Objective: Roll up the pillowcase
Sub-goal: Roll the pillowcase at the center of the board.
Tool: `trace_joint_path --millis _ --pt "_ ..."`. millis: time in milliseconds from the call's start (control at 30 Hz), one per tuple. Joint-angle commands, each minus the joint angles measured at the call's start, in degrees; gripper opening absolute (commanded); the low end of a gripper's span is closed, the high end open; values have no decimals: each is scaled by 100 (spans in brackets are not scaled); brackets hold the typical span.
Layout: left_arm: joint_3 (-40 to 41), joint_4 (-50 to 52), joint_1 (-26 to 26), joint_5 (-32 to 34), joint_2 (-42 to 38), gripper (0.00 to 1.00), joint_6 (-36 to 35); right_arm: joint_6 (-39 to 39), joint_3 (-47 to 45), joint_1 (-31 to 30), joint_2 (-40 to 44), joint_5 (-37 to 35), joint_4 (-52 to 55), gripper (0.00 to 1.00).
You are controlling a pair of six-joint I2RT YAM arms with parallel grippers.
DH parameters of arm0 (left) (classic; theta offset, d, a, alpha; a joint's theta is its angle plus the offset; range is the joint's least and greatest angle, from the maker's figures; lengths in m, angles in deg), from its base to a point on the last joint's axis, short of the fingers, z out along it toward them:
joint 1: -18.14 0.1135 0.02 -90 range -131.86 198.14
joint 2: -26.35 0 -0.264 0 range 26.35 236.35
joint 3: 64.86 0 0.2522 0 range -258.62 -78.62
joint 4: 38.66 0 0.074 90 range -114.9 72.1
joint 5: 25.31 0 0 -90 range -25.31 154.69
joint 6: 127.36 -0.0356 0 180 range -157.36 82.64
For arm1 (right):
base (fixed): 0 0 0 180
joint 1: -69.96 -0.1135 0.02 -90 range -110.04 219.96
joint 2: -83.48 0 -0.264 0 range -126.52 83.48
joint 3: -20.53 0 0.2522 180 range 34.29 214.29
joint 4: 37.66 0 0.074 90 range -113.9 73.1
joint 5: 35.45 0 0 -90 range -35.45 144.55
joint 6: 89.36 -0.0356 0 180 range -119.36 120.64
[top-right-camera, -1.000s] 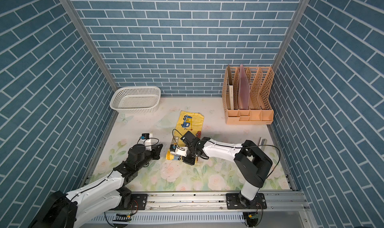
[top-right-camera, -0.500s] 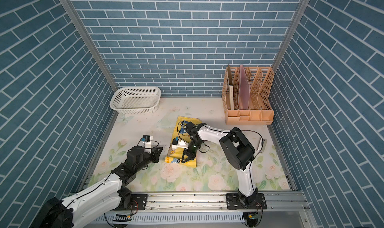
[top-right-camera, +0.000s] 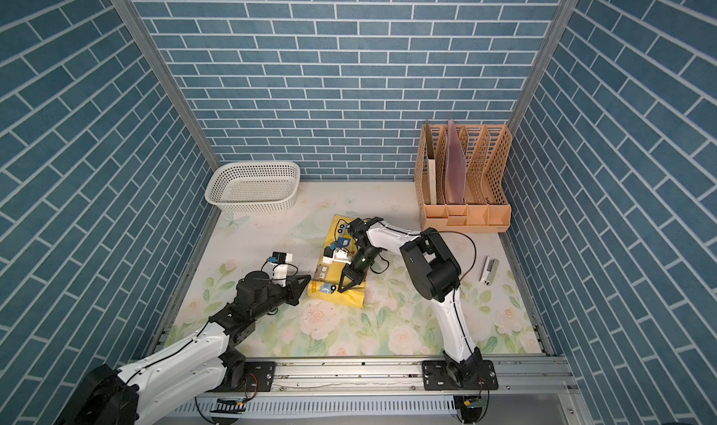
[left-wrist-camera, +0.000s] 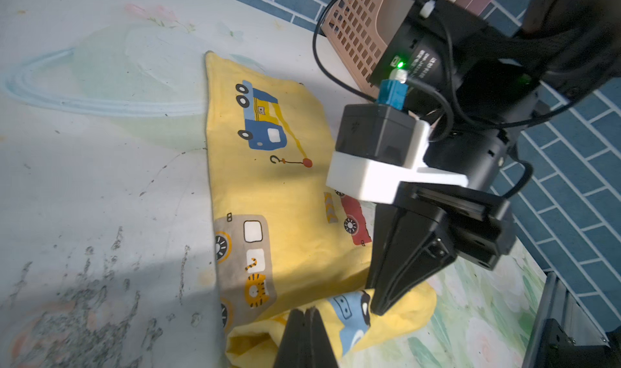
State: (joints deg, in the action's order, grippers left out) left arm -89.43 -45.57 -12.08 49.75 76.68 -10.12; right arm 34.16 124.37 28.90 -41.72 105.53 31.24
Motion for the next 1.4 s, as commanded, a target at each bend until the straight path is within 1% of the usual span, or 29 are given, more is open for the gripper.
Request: trace_joint_path --millis 0,100,167,233,333,367,467,533,567,633,667,733,767,800,833,867,900,933,967,1000,1067,1167,1267,1300,1367 --pt "129 -218 -11 -226 -286 0 -80 295 177 45 -291 136 346 0" --pt "267 -519 -19 -574 -558 0 -25 287 278 71 -379 148 347 0" --pt "301 -605 -54 -596 -506 0 -38 273 349 74 -406 137 349 0" --pt "241 -611 -88 -522 -175 0 -79 217 402 86 -407 66 308 0" --pt "67 -956 -223 -557 605 0 -44 136 464 87 -415 -61 271 2" --pt "-12 -1053 -311 -501 867 0 -26 114 475 85 -404 -70 261 4" --pt "-124 -1392 -523 -13 1444 0 67 17 457 86 -328 -106 170 10" --pt "-224 -1453 -541 198 1814 0 115 -79 378 87 -162 -161 -13 15" --pt "-283 -1428 -538 296 1992 0 111 -164 320 89 -94 -240 -153 20" --pt "-396 -1317 -538 473 2179 0 112 -419 132 86 336 -525 -539 32" --pt "-429 -1281 -538 562 2213 0 107 -568 -28 89 549 -720 -790 38" --pt "-417 -1272 -538 761 2194 0 131 -877 -460 68 1179 -1221 -1434 59" --pt "-423 -1249 -539 836 2201 0 123 -1118 -800 -4 1616 -1831 -1976 66" --pt "-440 -1226 -546 873 2220 0 103 -1330 -1282 -167 2107 -2675 -2653 70" --pt "-461 -1196 -539 885 2251 0 93 -1333 -1804 -373 2625 -3334 -3287 75" --pt "-453 -1199 -538 881 2278 0 99 -1289 -2395 -714 3152 -4226 -4000 81" --pt "-435 -1243 -542 875 2302 0 98 -1199 -3013 -1091 3600 -5076 -4650 89" --pt "-427 -1264 -534 889 2318 0 103 -1076 -3452 -1384 3876 -5487 -5069 94" --pt "-435 -1251 -534 922 2328 0 106 -1019 -3843 -1676 4107 -5846 -5385 96" --pt "-440 -1234 -529 930 2333 0 106 -976 -4156 -1954 4250 -6011 -5556 100" --pt "-451 -1186 -521 944 2318 0 86 -960 -4646 -2482 4405 -6408 -5916 100" --pt "-448 -1131 -516 979 2290 0 51 -1097 -5000 -3144 4241 -6991 -6478 100" --pt "-427 -1136 -522 1007 2256 0 61 -1079 -5007 -3443 3784 -7525 -6949 100" --pt "-421 -1149 -519 1002 2244 0 62 -1034 -4948 -3444 3609 -7503 -7001 100" --pt "-421 -1150 -518 1002 2227 0 72 -943 -4841 -3444 3259 -7724 -7191 100"
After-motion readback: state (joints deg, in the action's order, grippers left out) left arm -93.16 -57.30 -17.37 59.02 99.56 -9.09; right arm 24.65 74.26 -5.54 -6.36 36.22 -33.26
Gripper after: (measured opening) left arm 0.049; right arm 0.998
